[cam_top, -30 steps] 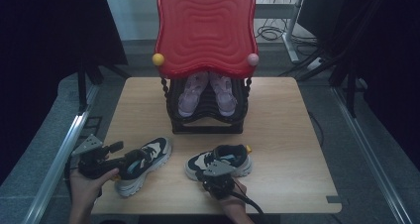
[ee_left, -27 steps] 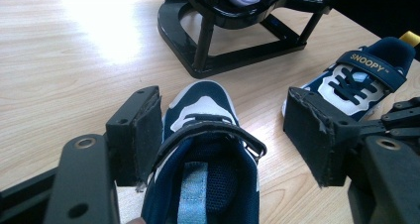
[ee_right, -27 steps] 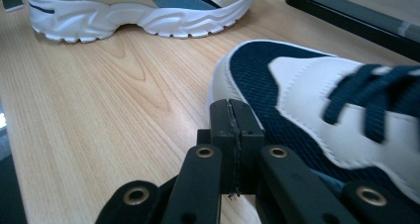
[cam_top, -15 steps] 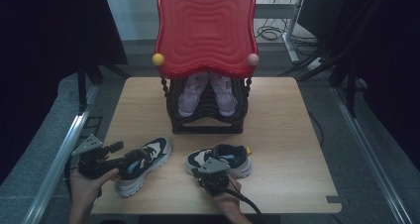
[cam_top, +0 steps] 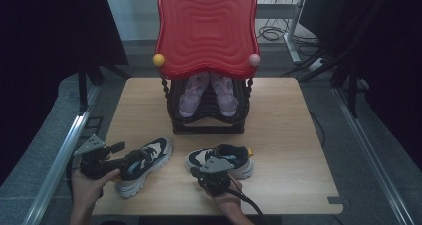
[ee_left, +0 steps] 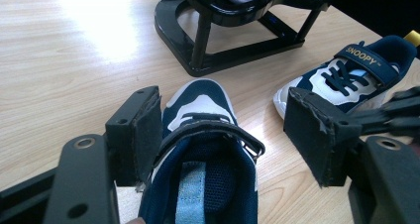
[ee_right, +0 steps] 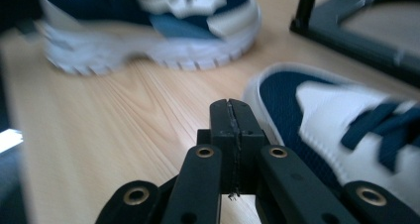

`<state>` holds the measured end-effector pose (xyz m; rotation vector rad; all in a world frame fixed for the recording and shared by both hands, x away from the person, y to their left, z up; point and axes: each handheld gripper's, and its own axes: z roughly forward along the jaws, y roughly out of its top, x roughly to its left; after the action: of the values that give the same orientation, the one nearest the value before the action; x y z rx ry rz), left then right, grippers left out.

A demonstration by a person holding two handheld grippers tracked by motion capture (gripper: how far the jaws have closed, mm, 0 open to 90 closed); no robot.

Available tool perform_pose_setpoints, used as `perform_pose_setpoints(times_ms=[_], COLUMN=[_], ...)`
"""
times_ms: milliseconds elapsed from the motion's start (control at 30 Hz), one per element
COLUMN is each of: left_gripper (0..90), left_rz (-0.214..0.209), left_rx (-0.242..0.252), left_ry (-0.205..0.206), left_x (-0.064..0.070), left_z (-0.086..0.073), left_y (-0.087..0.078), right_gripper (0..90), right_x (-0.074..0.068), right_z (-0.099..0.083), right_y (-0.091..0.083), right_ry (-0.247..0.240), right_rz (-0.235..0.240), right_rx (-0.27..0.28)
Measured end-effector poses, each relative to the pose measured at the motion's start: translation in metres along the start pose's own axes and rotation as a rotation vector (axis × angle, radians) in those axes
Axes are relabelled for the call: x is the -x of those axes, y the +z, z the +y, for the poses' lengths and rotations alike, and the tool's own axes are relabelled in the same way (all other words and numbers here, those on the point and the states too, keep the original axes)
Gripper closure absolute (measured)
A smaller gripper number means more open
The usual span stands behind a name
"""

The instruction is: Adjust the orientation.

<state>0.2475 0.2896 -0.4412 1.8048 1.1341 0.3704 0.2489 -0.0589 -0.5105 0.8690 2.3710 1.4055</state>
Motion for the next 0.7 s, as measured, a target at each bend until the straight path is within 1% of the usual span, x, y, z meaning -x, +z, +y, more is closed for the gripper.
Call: perform_pose_setpoints(times_ms=[67,100,133,167,233,267,300,367,433,500,600,700], left_gripper=[31.4,31.4,31.4,31.4,31.4,31.4,31.4,31.4,31.4,31.4,31.4,31.4], left_rz=[0.000,0.000,0.000,-0.001,-0.001,0.000,0.000,0.000,0.001,0.001,-0.002,-0.001], left_rx=[-0.002,-0.003,-0.004,-0.004,-0.004,-0.004,-0.004,-0.006,-0.006,-0.008,-0.013,-0.020], left_ry=[-0.001,-0.001,-0.001,0.002,0.001,0.002,0.002,0.003,0.002,0.003,0.007,0.006], left_x=[0.000,0.000,0.000,0.001,0.001,0.001,0.001,0.001,0.001,0.002,0.002,0.002], left_z=[0.000,0.000,0.000,0.000,0.000,0.000,0.000,0.000,0.000,0.000,0.000,-0.001], left_y=[0.000,0.001,0.001,0.001,0.001,0.001,0.001,0.001,0.002,0.003,0.004,0.007], right_gripper=[90.0,90.0,90.0,90.0,90.0,90.0,90.0,90.0,90.0,90.0,90.0,90.0], right_x=[0.003,0.007,0.012,0.016,0.029,0.038,0.044,0.060,0.075,0.091,0.108,0.125], right_z=[0.010,0.014,0.019,0.021,0.025,0.027,0.028,0.029,0.029,0.028,0.025,0.020], right_y=[-0.013,-0.020,-0.029,-0.034,-0.047,-0.055,-0.059,-0.070,-0.080,-0.089,-0.098,-0.103], right_ry=[0.009,0.006,0.011,0.015,0.025,0.043,0.052,0.070,0.079,0.096,0.127,0.155], right_rz=[0.006,0.000,-0.011,-0.017,-0.043,-0.056,-0.066,-0.097,-0.140,-0.169,-0.191,-0.213], right_rx=[0.037,0.054,0.072,0.085,0.107,0.118,0.126,0.137,0.143,0.150,0.158,0.152])
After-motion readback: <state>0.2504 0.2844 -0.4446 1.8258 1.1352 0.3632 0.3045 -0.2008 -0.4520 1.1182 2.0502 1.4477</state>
